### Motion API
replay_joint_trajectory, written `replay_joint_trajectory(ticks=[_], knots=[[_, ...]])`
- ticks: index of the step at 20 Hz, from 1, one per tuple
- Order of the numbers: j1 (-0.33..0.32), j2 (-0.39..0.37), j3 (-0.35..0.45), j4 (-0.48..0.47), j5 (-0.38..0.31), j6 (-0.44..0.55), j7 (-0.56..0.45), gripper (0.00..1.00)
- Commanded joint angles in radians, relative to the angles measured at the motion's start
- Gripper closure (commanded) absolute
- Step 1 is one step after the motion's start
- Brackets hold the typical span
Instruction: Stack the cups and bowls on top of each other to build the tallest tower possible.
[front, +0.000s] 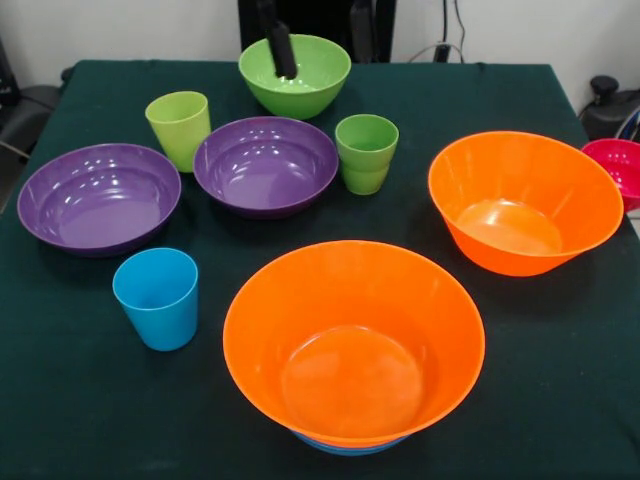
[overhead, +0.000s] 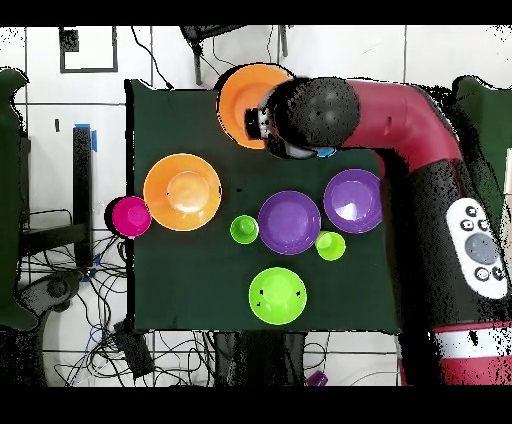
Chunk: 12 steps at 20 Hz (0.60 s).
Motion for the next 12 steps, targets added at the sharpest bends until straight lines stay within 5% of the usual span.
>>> replay_joint_trajectory(ticks=[1, 12], knots=[[0.088, -0.037, -0.094, 0.218, -0.012, -0.120, 0.236, 0.00], [0.205, -0.015, -0.242, 0.306, -0.024, -0.282, 0.420, 0.00]])
